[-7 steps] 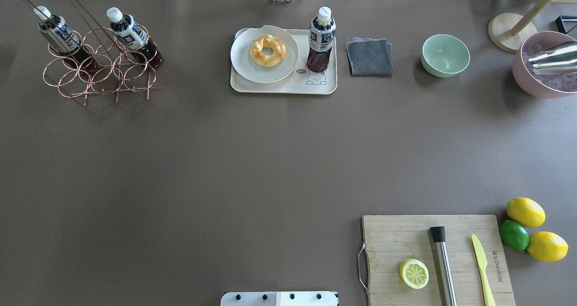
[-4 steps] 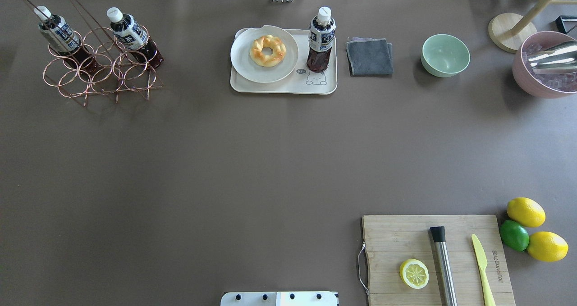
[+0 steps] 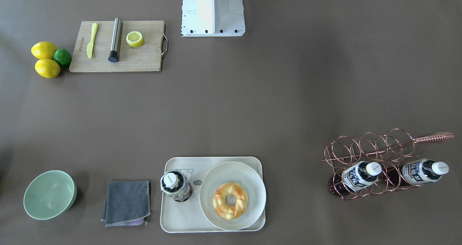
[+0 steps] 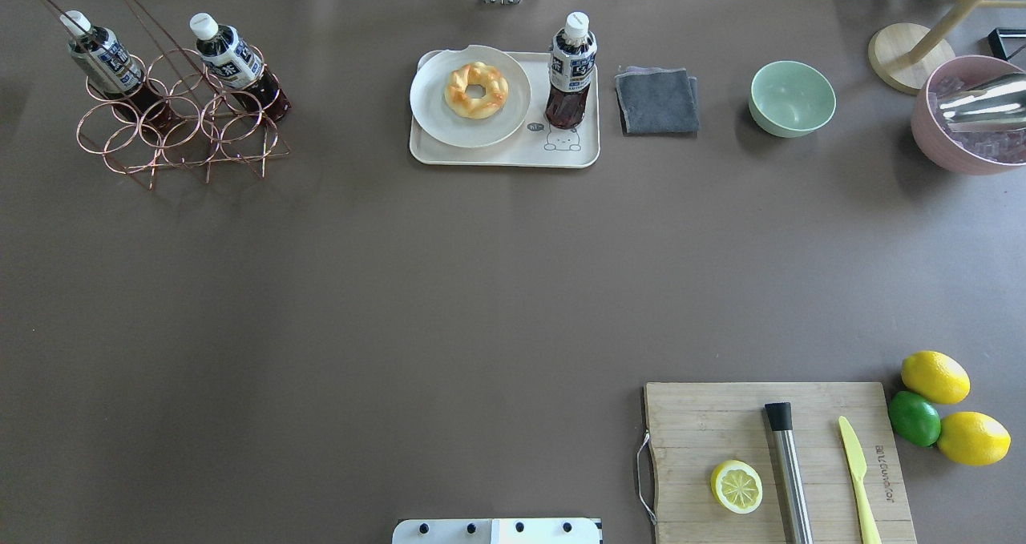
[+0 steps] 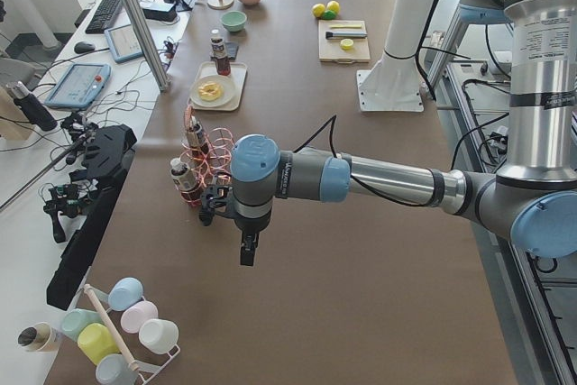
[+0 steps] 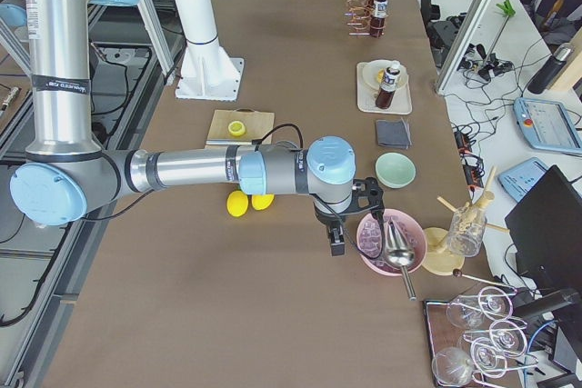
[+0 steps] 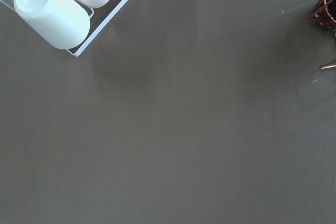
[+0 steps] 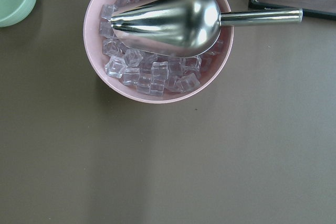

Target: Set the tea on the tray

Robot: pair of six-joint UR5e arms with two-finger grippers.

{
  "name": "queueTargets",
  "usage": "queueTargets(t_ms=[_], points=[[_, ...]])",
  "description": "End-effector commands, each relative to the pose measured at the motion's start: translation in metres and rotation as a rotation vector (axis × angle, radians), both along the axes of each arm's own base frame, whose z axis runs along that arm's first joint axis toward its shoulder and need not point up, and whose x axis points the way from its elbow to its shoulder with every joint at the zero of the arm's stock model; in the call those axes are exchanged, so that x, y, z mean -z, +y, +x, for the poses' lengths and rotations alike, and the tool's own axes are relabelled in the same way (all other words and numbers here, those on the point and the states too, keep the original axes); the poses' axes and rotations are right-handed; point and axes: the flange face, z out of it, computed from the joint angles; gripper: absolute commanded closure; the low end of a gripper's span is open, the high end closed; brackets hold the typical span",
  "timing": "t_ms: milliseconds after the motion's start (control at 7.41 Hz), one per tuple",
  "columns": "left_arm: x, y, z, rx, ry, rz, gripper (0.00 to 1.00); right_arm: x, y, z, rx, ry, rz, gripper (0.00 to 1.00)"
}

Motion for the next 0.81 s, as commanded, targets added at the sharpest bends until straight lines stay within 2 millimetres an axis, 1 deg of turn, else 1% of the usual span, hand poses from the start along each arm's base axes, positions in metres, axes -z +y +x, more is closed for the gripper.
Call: queueTargets(t_ms=[0, 135, 405, 540, 675], points=[[-0.001, 0.002, -0.002, 0.005, 0.001, 0.002, 0.03, 0.000, -0.001, 0.000, -0.002, 0.015, -0.004, 0.00], [-0.001, 0.003, -0.002, 0.005, 0.001, 0.002, 0.03, -0.001, -0.001, -0.001, 0.001, 0.014, -0.016, 0.00], [0.002, 0.003, -0.002, 0.005, 0.002, 0.007, 0.03, -0.001, -0.004, -0.014, 0.029, 0.029, -0.015, 0.00], [0.008, 0.003, 0.000, 0.004, 0.033, 0.013, 0.03, -0.002, -0.004, -0.016, 0.033, 0.031, -0.018, 0.00], [0.007, 0.004, -0.001, 0.007, 0.047, 0.010, 0.03, -0.003, -0.004, -0.016, 0.033, 0.031, -0.020, 0.00]])
